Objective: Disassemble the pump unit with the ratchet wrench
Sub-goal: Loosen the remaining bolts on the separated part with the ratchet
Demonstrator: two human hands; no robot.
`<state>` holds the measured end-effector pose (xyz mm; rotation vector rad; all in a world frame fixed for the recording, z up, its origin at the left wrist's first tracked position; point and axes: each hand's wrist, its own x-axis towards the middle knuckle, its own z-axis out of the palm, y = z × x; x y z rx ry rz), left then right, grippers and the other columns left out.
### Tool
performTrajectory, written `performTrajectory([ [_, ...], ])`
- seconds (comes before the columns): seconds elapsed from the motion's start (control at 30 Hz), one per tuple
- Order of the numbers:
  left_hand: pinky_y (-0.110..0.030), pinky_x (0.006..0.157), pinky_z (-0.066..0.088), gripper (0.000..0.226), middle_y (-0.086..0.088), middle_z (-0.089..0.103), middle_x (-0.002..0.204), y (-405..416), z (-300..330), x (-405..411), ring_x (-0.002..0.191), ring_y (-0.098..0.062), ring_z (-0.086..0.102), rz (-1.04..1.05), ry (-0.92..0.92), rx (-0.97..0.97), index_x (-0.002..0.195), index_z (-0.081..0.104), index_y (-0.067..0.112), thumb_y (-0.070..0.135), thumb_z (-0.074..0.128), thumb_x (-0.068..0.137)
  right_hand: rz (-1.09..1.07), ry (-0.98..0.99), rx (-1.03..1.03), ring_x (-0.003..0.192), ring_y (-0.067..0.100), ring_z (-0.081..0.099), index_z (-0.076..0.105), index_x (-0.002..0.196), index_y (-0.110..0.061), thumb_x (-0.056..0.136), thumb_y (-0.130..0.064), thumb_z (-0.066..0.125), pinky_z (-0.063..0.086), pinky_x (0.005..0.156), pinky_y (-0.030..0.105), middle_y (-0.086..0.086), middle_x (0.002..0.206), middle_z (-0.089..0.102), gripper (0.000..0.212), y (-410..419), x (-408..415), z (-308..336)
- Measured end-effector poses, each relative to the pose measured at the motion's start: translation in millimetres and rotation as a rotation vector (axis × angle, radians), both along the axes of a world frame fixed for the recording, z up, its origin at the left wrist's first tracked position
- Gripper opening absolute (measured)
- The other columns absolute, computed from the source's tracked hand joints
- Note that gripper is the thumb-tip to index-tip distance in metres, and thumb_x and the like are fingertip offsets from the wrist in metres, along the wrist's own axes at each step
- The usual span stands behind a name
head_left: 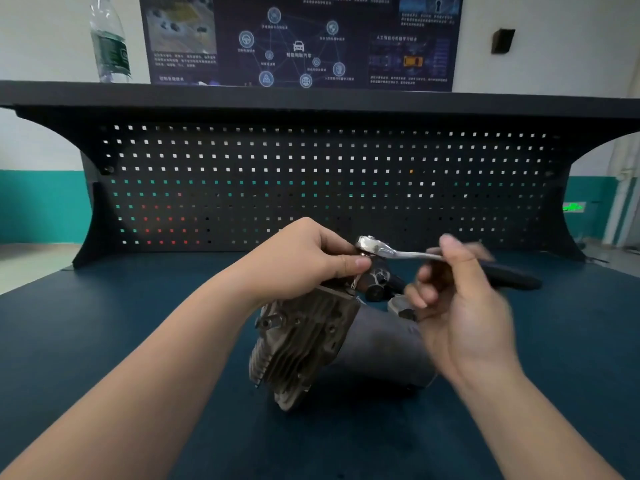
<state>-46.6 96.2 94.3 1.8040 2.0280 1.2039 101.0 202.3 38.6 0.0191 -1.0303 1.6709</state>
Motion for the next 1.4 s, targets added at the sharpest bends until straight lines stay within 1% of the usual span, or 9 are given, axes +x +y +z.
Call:
performTrajectory([
  [0.07, -0.047, 0.091, 0.052, 0.010, -0.003, 0.075, 0.084, -2.2, 2.7, 1.2, 0.089, -0.025, 0.069, -0.003, -0.003, -0.019, 0.085, 0.077, 0.031, 0.037, 0.070, 0.084, -0.536, -0.126, 0.613, 0.047, 0.013, 0.054, 0.055, 0.067, -0.023, 0.086, -0.036, 0.065, 0.045, 0.047, 0.028, -0.003, 0.058, 0.058, 0.025, -3.8, 6.8, 0.1],
  [0.13, -0.047, 0.092, 0.052, 0.011, -0.003, 0.075, 0.085, -5.2, 6.6, 1.5, 0.090, -0.025, 0.069, -0.013, -0.003, -0.059, 0.087, 0.077, 0.027, 0.035, 0.070, 0.084, -0.700, -0.114, 0.819, 0.050, 0.012, 0.056, 0.056, 0.072, -0.023, 0.090, -0.041, 0.061, 0.046, 0.050, 0.028, -0.003, 0.061, 0.059, 0.027, -4.9, 8.4, -1.6],
  [0.47, -0.048, 0.085, 0.052, 0.021, -0.007, 0.073, 0.082, -2.9, 5.1, 12.3, 0.086, -0.027, 0.066, 0.062, 0.108, -0.065, 0.076, 0.076, 0.030, 0.047, 0.065, 0.085, 0.217, 0.168, -0.517, 0.039, 0.008, 0.039, 0.051, 0.056, -0.011, 0.089, -0.007, 0.054, 0.035, 0.036, 0.019, 0.002, 0.052, 0.046, 0.034, -4.9, -9.6, 2.5],
  [0.7, -0.027, 0.061, 0.042, 0.037, -0.003, 0.071, 0.070, 1.5, 0.1, 17.3, 0.066, -0.021, 0.064, 0.200, 0.450, 0.033, 0.075, 0.072, 0.018, 0.046, 0.053, 0.090, 0.290, 0.064, -0.581, 0.041, 0.006, 0.043, 0.051, 0.067, -0.009, 0.090, -0.008, 0.060, 0.036, 0.038, 0.015, 0.002, 0.055, 0.050, 0.024, 4.5, -10.7, 4.0],
  [0.93, -0.035, 0.062, 0.041, 0.025, -0.028, 0.063, 0.082, 0.6, 5.7, 12.7, 0.062, -0.020, 0.048, 0.033, 0.145, -0.077, 0.078, 0.076, 0.024, 0.041, 0.062, 0.089, 0.405, 0.072, -0.631, 0.039, 0.007, 0.039, 0.055, 0.051, -0.005, 0.087, -0.007, 0.058, 0.035, 0.036, 0.018, 0.003, 0.056, 0.048, 0.036, 9.1, -10.0, 2.5],
  [1.1, -0.036, 0.067, 0.048, 0.023, -0.010, 0.071, 0.077, 2.3, 4.8, 13.5, 0.063, -0.013, 0.053, 0.062, 0.112, -0.036, 0.070, 0.077, 0.028, 0.041, 0.066, 0.087, 0.443, 0.124, -0.697, 0.038, 0.006, 0.035, 0.048, 0.063, -0.009, 0.087, -0.007, 0.055, 0.032, 0.035, 0.017, 0.001, 0.057, 0.045, 0.025, 11.4, -20.6, -0.6],
  [1.2, -0.045, 0.079, 0.053, 0.021, -0.011, 0.073, 0.082, 2.2, 4.6, 13.6, 0.068, -0.019, 0.059, 0.063, 0.105, -0.041, 0.073, 0.077, 0.026, 0.039, 0.067, 0.086, 0.214, 0.147, -0.460, 0.039, 0.009, 0.036, 0.047, 0.063, -0.013, 0.089, -0.012, 0.055, 0.032, 0.037, 0.018, 0.002, 0.057, 0.043, 0.027, 7.4, -22.4, -2.3],
  [1.33, -0.046, 0.089, 0.053, 0.014, -0.003, 0.075, 0.084, 0.0, 5.8, 10.4, 0.087, -0.022, 0.069, 0.034, 0.085, -0.050, 0.080, 0.077, 0.024, 0.034, 0.069, 0.086, -0.619, 0.096, 0.590, 0.048, 0.018, 0.048, 0.046, 0.072, -0.026, 0.091, -0.020, 0.057, 0.038, 0.049, 0.028, 0.003, 0.057, 0.049, 0.023, -11.6, -10.3, -3.5],
  [1.4, -0.037, 0.089, 0.053, 0.013, 0.005, 0.075, 0.084, -2.5, 7.4, 10.4, 0.087, -0.014, 0.069, -0.001, 0.074, -0.064, 0.083, 0.076, 0.023, 0.031, 0.067, 0.087, -0.619, 0.085, 0.599, 0.047, 0.018, 0.047, 0.046, 0.073, -0.027, 0.090, -0.020, 0.057, 0.038, 0.049, 0.029, 0.003, 0.057, 0.049, 0.021, -13.0, -9.5, -3.6],
])
